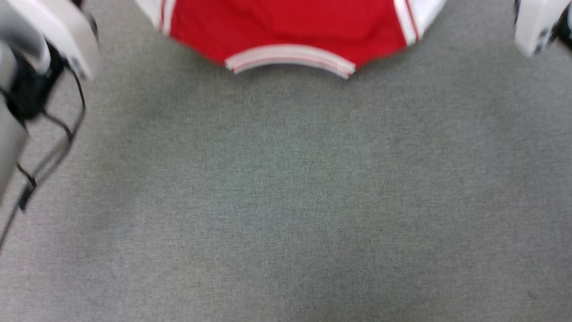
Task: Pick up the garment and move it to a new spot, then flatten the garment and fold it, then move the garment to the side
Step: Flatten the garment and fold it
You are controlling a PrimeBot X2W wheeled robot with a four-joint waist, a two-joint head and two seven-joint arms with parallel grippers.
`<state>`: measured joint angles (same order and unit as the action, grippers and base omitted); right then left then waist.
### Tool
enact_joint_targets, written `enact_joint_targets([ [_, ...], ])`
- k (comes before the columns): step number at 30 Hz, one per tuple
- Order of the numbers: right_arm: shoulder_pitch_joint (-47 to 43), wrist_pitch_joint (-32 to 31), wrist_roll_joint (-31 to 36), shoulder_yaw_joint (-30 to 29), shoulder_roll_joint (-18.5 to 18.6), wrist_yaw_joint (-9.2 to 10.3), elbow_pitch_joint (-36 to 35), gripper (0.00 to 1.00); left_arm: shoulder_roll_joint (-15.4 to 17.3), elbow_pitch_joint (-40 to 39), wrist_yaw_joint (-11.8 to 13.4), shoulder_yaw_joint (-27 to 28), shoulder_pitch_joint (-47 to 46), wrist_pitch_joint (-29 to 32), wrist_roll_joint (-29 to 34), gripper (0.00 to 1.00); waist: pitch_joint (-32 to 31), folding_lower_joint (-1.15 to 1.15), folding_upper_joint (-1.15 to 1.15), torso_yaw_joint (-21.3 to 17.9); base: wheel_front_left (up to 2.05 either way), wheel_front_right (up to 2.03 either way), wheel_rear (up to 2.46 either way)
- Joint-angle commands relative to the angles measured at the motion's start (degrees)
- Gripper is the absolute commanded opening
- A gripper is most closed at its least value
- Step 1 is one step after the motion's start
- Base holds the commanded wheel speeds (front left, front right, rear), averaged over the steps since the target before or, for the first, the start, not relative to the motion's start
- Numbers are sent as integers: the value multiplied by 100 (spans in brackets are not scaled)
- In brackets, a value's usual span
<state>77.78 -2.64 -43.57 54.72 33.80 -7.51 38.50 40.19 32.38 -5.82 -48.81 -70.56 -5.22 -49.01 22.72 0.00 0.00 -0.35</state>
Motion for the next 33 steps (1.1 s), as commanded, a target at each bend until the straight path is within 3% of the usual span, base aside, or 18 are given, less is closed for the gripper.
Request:
enact_joint_targets([
  [1,-180,47,-35,46,79,4,-39,0,65,-67,82,11,207,-79,-49,0,-231,0,0,-13,0,0,0],
  [5,-988,268,-279,227,310,4,-150,0,197,-535,403,-117,1307,-165,-287,0,-586,0,0,10,0,0,0],
  [16,-3094,527,-1015,252,1069,4,-790,0,1041,-2001,1287,-343,3923,-303,-981,0,-1525,0,0,-61,0,0,0],
  [22,-4460,484,-1303,-55,1503,5,-1314,0,1495,-2799,1828,-501,5067,-356,-1314,0,-1912,0,0,-40,0,0,0],
  [23,-5116,396,-1370,-265,1684,5,-1564,0,1651,-3106,2082,-566,5579,-435,-1503,0,-1987,0,0,-47,0,0,0],
  [24,-5342,354,-1407,-338,1726,5,-1637,0,1677,-3175,2158,-554,5732,-485,-1589,0,-2008,0,0,-46,0,0,0],
  [27,-5944,149,-1454,-539,1853,5,-1823,0,1805,-3318,2331,-595,6133,-589,-1729,0,-2036,0,0,-35,0,0,0],
  [33,-6752,-542,-1351,-827,1984,7,-2124,0,1766,-3404,2425,-668,6494,-694,-1830,0,-2019,0,0,18,0,0,0],
])
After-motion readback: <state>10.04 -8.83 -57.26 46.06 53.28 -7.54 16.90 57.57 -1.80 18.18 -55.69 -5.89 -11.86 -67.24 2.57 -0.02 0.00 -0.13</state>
